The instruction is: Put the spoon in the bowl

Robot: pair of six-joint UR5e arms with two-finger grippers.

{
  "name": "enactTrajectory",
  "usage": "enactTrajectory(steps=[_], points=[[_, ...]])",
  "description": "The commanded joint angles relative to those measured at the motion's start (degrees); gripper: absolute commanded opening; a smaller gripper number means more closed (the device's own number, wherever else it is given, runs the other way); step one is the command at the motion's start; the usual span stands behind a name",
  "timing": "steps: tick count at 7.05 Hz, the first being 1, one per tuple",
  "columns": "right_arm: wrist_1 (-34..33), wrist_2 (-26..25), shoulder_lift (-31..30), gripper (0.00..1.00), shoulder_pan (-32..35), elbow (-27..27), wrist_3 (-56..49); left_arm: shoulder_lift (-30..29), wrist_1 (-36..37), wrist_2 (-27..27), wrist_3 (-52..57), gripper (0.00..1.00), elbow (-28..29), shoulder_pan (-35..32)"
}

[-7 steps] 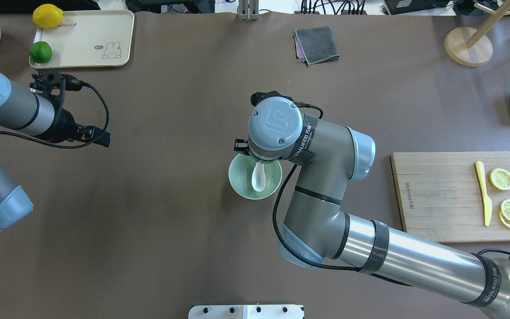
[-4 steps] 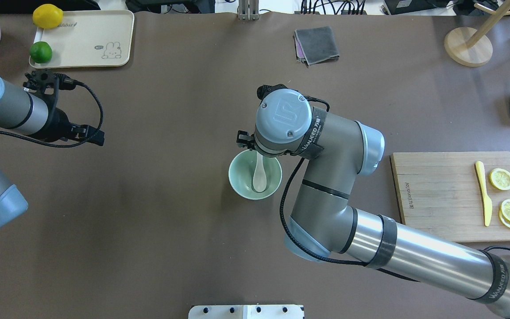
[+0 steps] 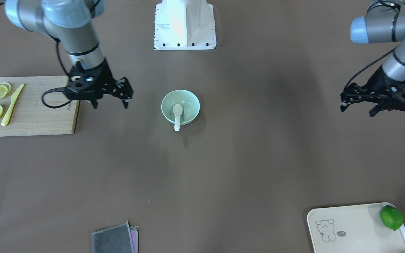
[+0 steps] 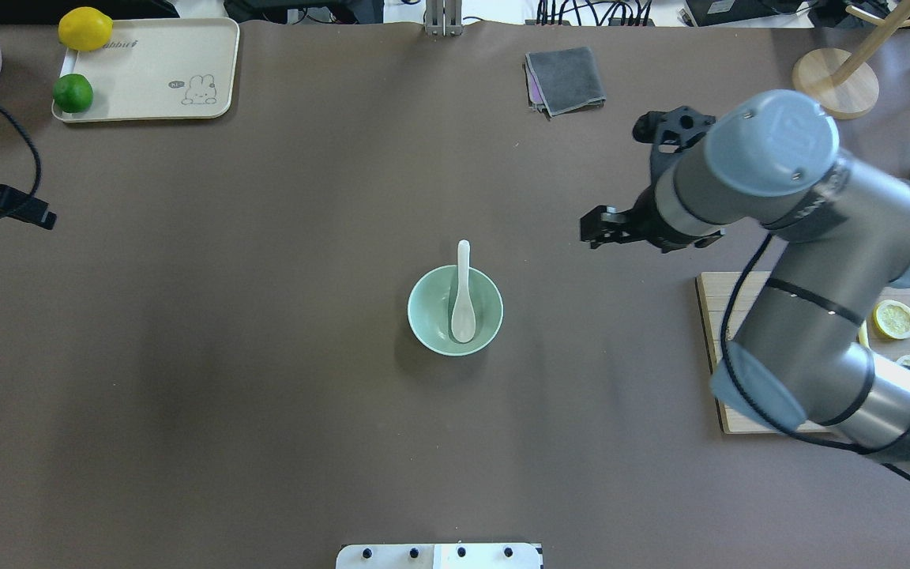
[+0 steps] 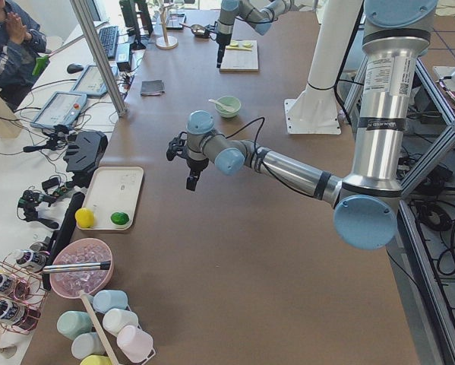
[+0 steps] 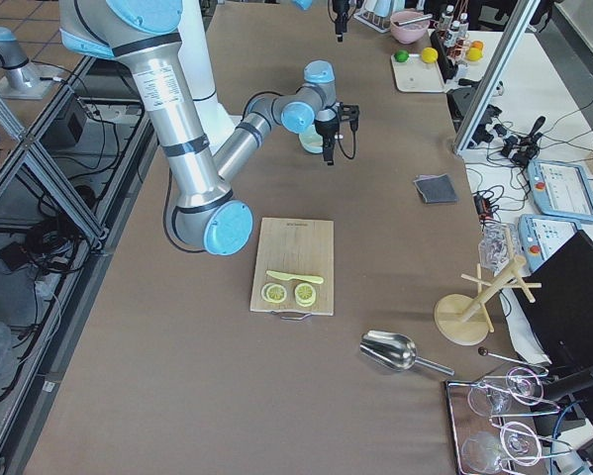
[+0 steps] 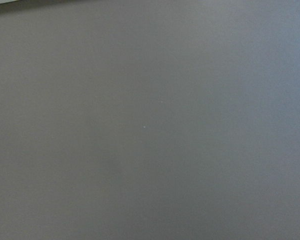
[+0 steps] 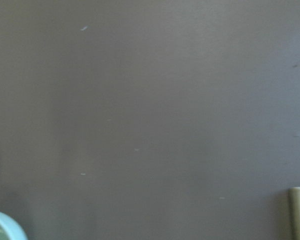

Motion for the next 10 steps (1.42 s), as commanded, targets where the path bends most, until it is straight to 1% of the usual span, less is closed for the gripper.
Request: enactTrajectory(steps=[1,2,3,4,5,6,7,8,10], points=[[-0.1,7.1,-9.4,1.0,11.4,0.9,-19.0,5.7,4.0,-7.0,14.3,0.98,-0.2,-10.9],[-0.3,11.5,-12.3,1.0,17.5,-0.1,-27.7,8.1,6.4,-7.5,20.3,0.98,0.1,-14.4],[-0.3,15.7,-16.5,1.0,23.7,-0.6,-37.1,9.1,10.2,-7.3,21.9,0.98,0.0,-15.5],[-0.4,17.9,-20.4,1.0,28.7,-1.6,-46.5,10.4,11.9,-7.4,21.9,0.98,-0.2,-16.6],[-0.3,18.0,-22.8,1.0,32.2,-3.8,-52.8,10.9,12.0,-7.5,21.9,0.98,-0.3,-19.1],[0.0,18.3,-22.9,1.0,36.0,-9.2,-60.3,11.1,12.1,-7.5,21.9,0.98,0.1,-19.6],[0.2,19.4,-22.7,1.0,38.7,-12.9,-66.0,11.4,12.5,-7.0,21.9,0.98,-0.1,-20.7],[0.1,19.6,-22.9,1.0,40.4,-13.5,-67.2,12.5,12.4,-7.1,21.9,0.98,-0.1,-20.9],[0.4,23.1,-23.2,1.0,41.1,-13.5,-67.3,14.2,13.2,-8.4,21.9,0.98,-1.0,-21.0]])
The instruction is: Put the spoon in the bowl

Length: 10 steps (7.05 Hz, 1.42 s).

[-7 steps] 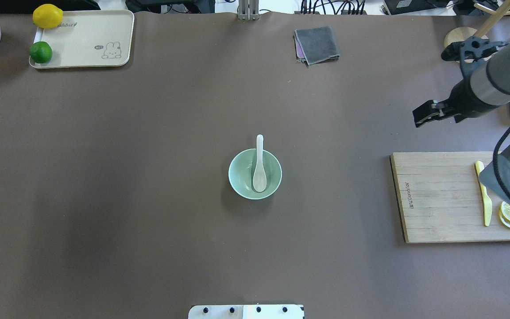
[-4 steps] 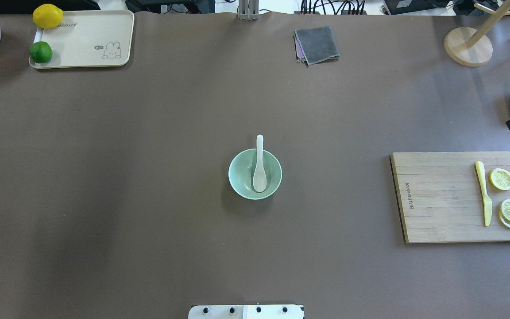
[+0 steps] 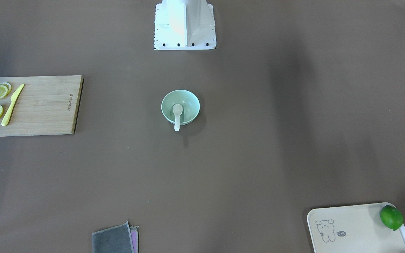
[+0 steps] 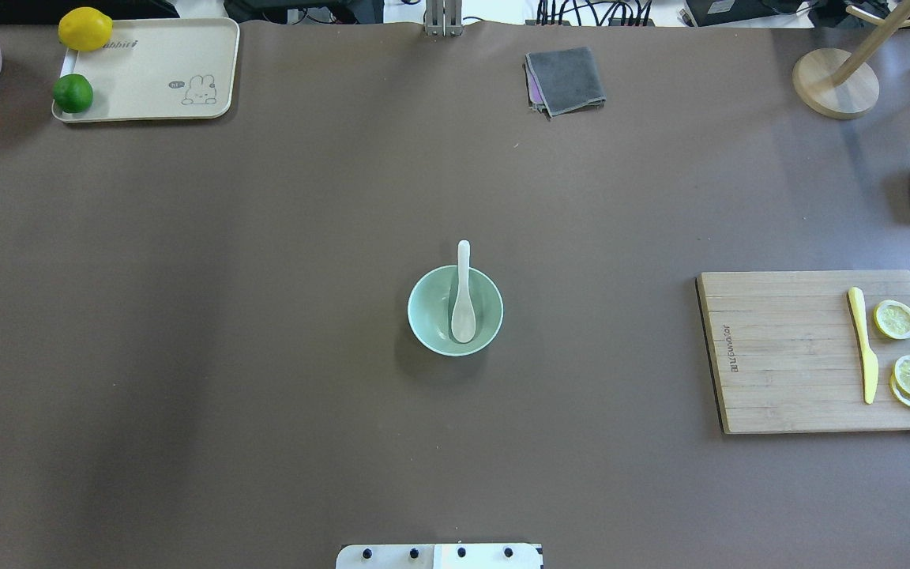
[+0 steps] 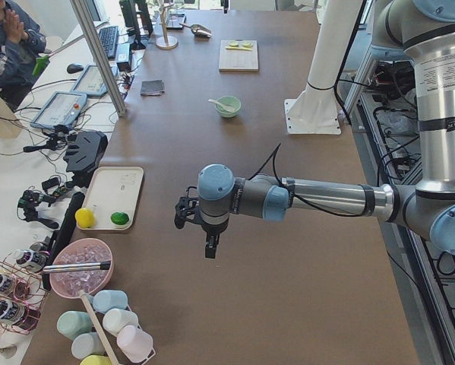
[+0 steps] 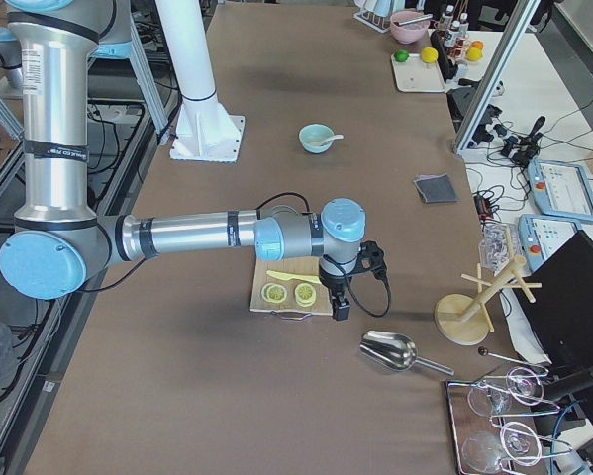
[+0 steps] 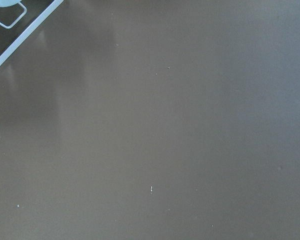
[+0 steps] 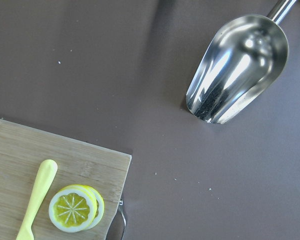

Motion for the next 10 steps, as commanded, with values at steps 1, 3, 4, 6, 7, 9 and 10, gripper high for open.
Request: enactTrajectory(steps=[1,3,4,6,7,9,10], points=[[0.1,1.8,0.3,1.0,0.5,-1.1,-0.3,1.4,0.4,-0.7,0.2,0.98,-2.0,-0.2],[0.1,2.3,0.1,1.0,0.6,-1.1,0.3,1.6,2.0,-5.3,0.2,0.98,-2.1,-0.2],[0.1,2.3,-0.1,1.0,0.6,-0.9,0.0,1.6,1.9,-5.2,1.0,0.98,-2.1,-0.3],[0.0,5.6,-0.2,1.0,0.6,-1.2,0.2,1.5,1.9,-5.1,1.2,0.98,-1.9,-0.3],[0.1,5.9,-0.2,1.0,0.6,-0.8,0.2,1.7,1.9,-5.1,1.2,0.98,-1.8,-0.3],[0.2,4.4,-1.3,1.0,0.8,-1.0,-0.2,1.8,1.8,-5.0,1.2,0.98,-1.5,-0.4],[0.1,4.4,-1.5,1.0,0.8,-1.2,0.1,1.0,1.8,-4.9,1.2,0.98,-0.4,-0.3]])
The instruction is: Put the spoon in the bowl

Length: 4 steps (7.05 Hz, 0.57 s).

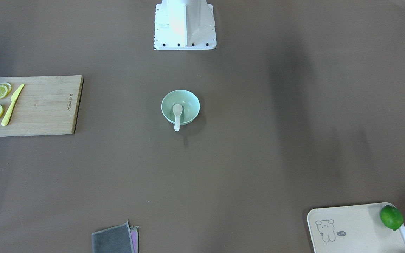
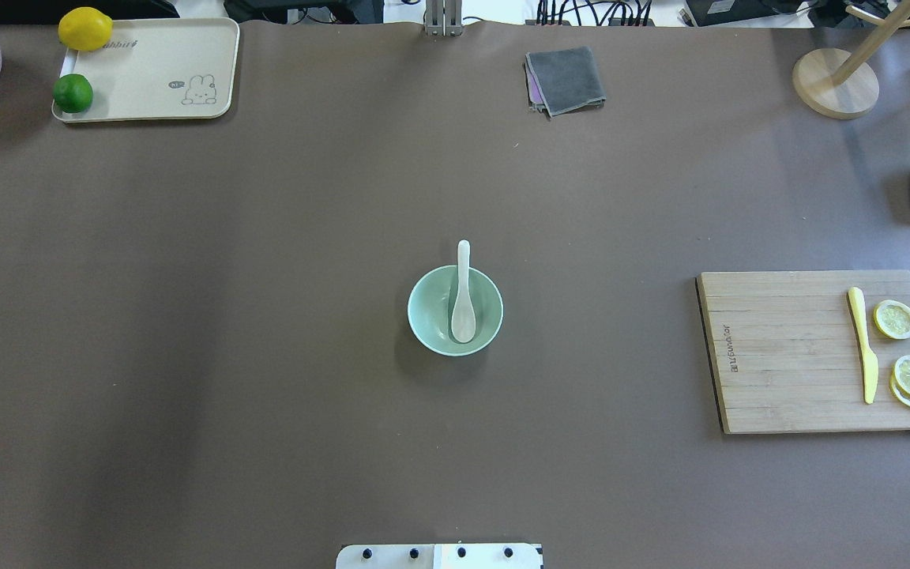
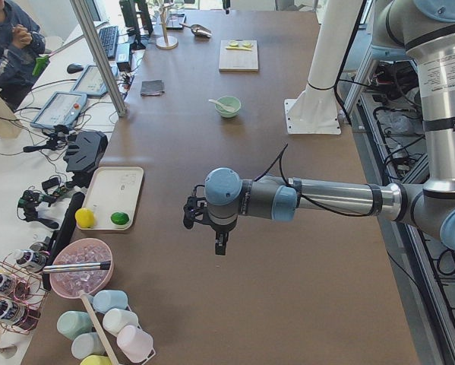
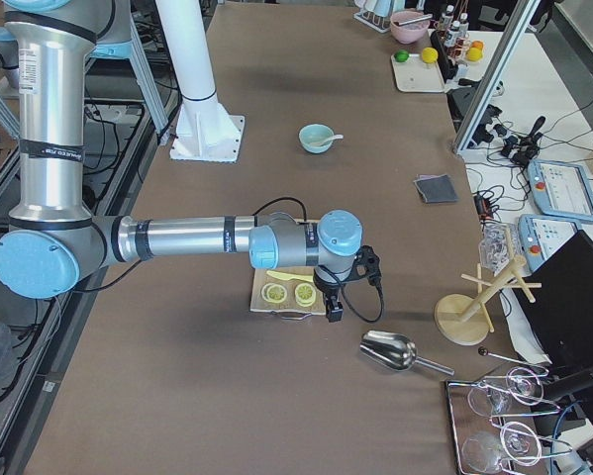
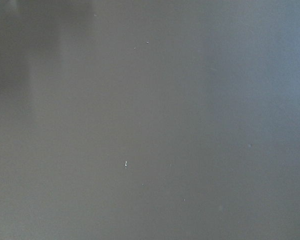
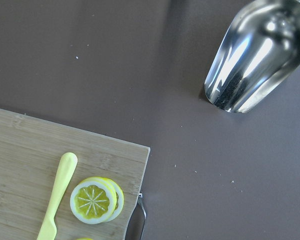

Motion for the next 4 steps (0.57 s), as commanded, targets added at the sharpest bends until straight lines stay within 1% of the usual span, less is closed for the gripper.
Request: enactTrajectory(steps=[1,4], points=[[-0.1,0.2,-0.4,1.0,0.1,0.2,0.5,-0.4,-0.2,0.1,0.0,0.98,-0.1,-0.1],[-0.1,-0.2,-0.3,1.0,0.2,0.4,0.7,-0.8,-0.2,0.3,0.0,0.98,0.3,0.0]])
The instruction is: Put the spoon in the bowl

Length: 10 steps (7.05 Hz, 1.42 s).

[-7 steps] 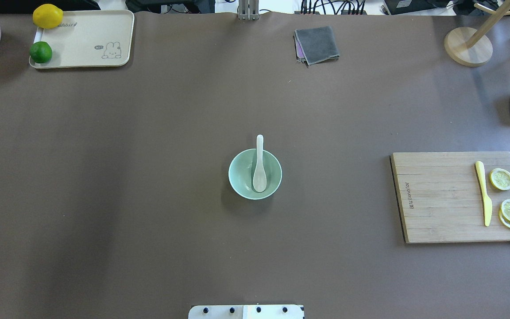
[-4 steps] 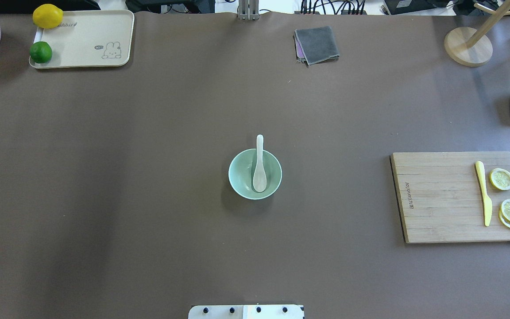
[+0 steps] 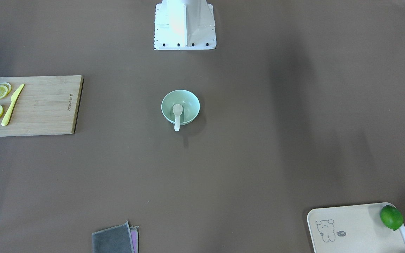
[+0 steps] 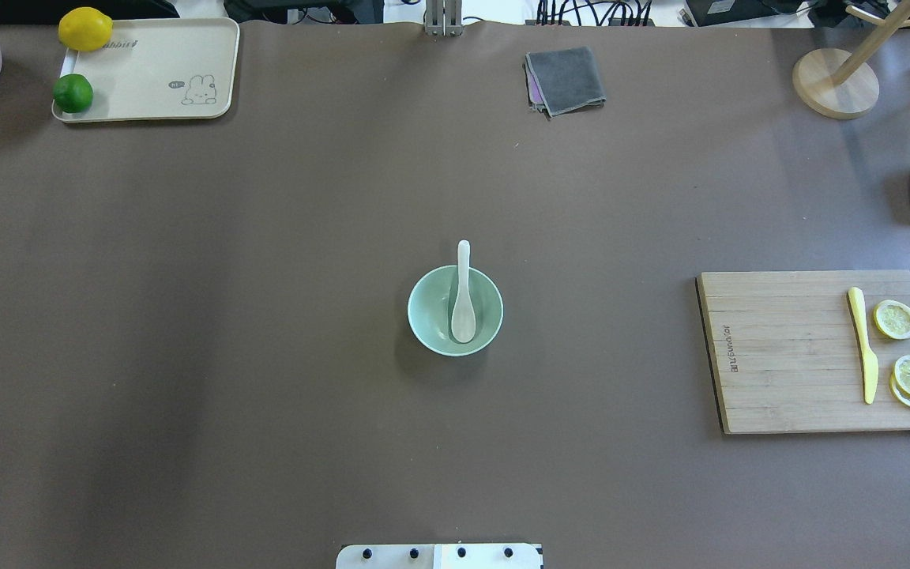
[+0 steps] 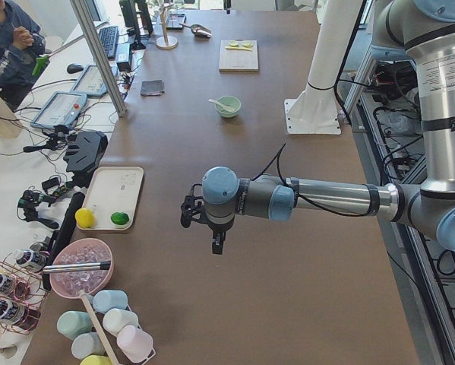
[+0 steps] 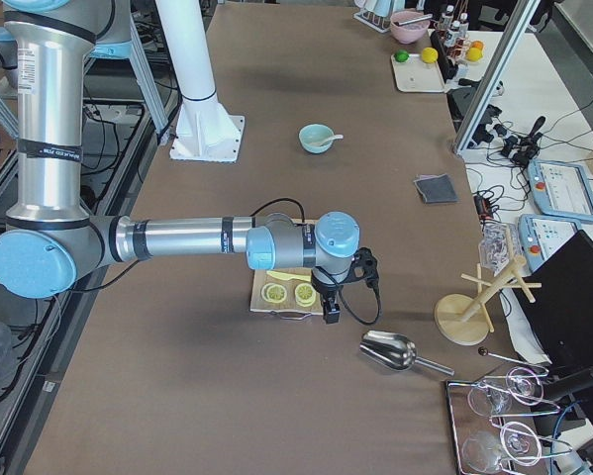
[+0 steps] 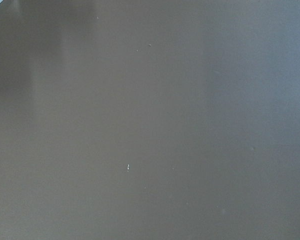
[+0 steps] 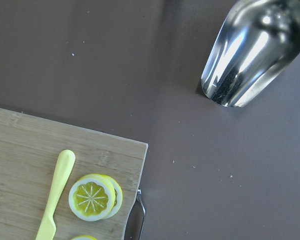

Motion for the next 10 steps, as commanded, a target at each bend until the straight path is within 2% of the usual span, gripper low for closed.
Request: enactTrajectory(steps=[1,4,6,10], points=[[0.0,-0.5,0.0,1.0,0.5,0.0,0.1,0.0,0.1,0.1,0.0,0.98,0.0,0.0],[0.0,-0.6,-0.4,1.0,1.7,0.0,0.0,0.5,0.2,0.9,0.0,0.98,-0.1,-0.4],[0.0,-0.6,-0.8,1.0,2.2,0.0,0.0,0.7,0.2,4.7,0.0,0.98,-0.2,-0.3],[0.0,-0.6,-1.7,1.0,3.2,0.3,0.0,0.8,0.1,4.8,0.0,0.98,-0.1,-0.3]])
